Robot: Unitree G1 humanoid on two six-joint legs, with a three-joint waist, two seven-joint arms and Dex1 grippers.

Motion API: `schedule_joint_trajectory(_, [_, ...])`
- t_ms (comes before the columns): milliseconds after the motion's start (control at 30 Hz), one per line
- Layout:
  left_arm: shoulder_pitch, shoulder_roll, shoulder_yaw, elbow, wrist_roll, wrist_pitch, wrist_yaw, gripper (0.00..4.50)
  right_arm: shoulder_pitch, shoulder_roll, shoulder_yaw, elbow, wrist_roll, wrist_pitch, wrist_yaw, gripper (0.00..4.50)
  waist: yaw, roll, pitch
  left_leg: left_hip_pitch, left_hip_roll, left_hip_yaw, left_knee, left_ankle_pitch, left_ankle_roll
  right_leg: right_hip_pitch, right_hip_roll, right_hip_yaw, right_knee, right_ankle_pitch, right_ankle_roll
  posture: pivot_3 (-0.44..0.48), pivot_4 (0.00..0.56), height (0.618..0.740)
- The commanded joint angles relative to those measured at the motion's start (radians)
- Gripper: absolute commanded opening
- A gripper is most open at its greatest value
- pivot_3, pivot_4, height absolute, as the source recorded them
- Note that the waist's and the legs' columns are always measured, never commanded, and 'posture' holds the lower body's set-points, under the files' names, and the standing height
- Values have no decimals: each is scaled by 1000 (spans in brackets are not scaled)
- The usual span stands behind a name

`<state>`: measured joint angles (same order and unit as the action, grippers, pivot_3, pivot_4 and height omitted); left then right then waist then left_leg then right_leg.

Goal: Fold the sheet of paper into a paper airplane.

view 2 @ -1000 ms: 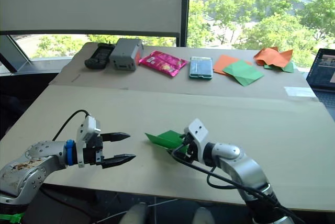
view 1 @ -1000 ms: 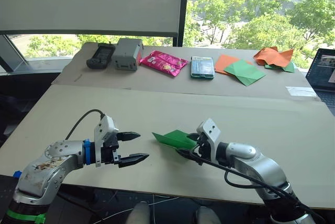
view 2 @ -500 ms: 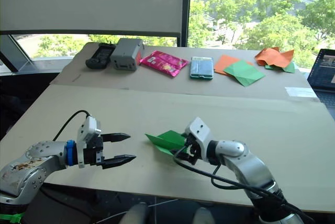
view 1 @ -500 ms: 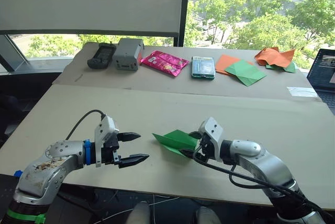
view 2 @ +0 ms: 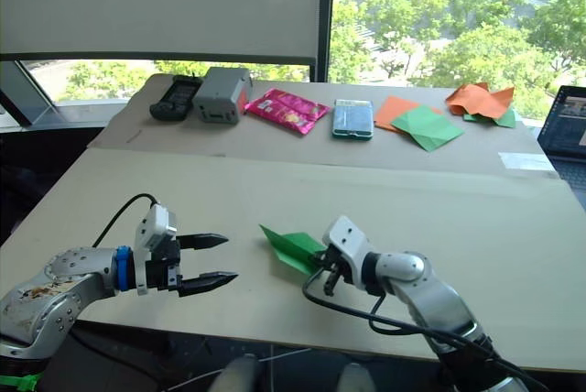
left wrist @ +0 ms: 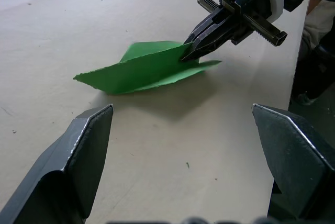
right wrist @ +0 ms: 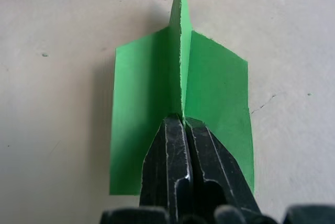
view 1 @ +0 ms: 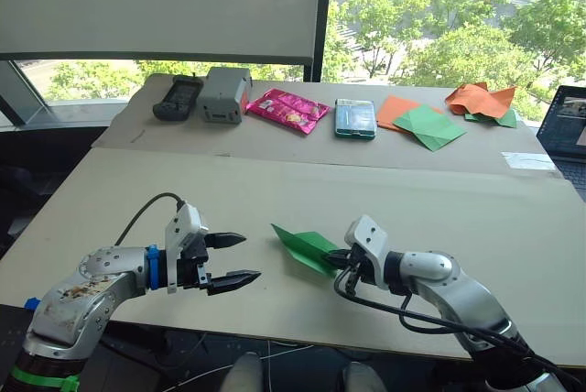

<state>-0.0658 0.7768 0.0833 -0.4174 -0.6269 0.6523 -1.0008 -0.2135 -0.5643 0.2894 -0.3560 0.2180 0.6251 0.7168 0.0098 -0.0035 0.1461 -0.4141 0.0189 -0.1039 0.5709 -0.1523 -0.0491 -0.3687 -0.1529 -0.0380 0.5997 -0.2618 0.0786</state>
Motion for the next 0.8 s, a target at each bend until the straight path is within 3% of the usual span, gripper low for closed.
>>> schedule_joint_trajectory(33, [-21,-2,6,-15,-8,-20,-2,4500,5,0,0,-23,-7,-32,7,13,0,0,0,0,0,0,0,0,0,0,0,0,0,0,0,0,150,706])
schedule_joint_trajectory(133, [-33,-9,4,-14,-9,-20,3,4500,16,10,-23,-54,15,-15,-4,13,0,0,0,0,0,0,0,0,0,0,0,0,1,0,0,0,150,706])
schedule_joint_trajectory(233, [-63,-31,11,-12,-22,-17,22,4500,13,70,-165,-99,85,75,-97,13,1,-1,0,0,0,0,0,0,0,0,0,0,2,0,0,0,150,706])
schedule_joint_trajectory(567, [-168,-130,-64,-32,7,-52,69,4500,-41,151,-492,-65,-90,383,-573,13,3,-1,-1,0,-1,0,2,2,2,1,0,0,8,0,0,0,150,706])
schedule_joint_trajectory(800, [-207,-130,-94,-33,-7,-46,55,4500,-15,173,-518,-35,-147,443,-660,13,-6,0,-2,1,0,0,1,8,11,0,0,1,11,-1,-2,0,150,706])
